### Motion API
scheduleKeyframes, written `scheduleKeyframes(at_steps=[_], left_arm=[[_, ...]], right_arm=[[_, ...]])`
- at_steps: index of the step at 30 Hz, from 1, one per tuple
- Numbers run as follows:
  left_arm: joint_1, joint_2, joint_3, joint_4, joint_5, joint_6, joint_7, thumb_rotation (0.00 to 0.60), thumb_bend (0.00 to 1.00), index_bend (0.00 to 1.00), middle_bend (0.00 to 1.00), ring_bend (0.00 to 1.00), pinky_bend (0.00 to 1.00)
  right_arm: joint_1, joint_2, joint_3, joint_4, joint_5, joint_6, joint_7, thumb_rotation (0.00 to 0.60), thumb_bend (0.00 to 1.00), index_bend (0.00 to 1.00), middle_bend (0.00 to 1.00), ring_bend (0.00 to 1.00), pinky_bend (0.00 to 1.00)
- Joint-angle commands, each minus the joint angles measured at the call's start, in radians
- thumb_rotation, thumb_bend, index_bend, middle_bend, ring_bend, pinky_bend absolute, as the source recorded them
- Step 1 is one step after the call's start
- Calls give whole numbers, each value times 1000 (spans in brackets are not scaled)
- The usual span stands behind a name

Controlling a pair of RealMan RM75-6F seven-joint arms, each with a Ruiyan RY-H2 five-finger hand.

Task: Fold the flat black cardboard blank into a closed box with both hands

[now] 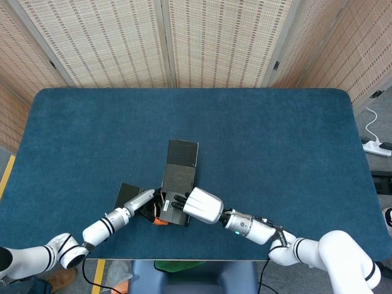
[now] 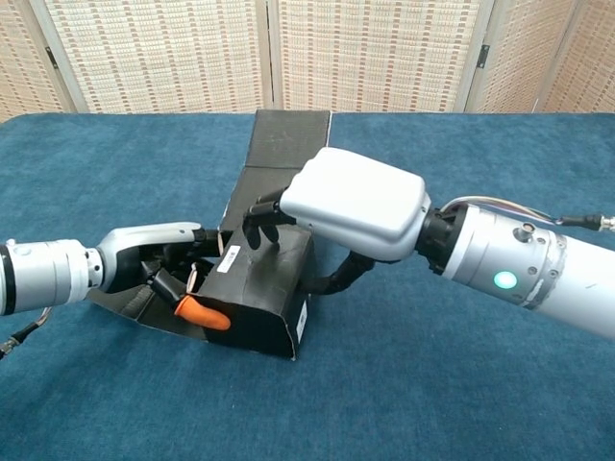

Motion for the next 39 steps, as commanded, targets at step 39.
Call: scheduleKeyframes(at_steps=[39], left_arm=[[-8, 36, -37, -90, -29, -79, 100, 600, 173, 8, 62, 397, 480]], right_arm=[[-1, 4, -48, 5, -47, -21, -42, 600, 167, 403, 341, 763, 1000]])
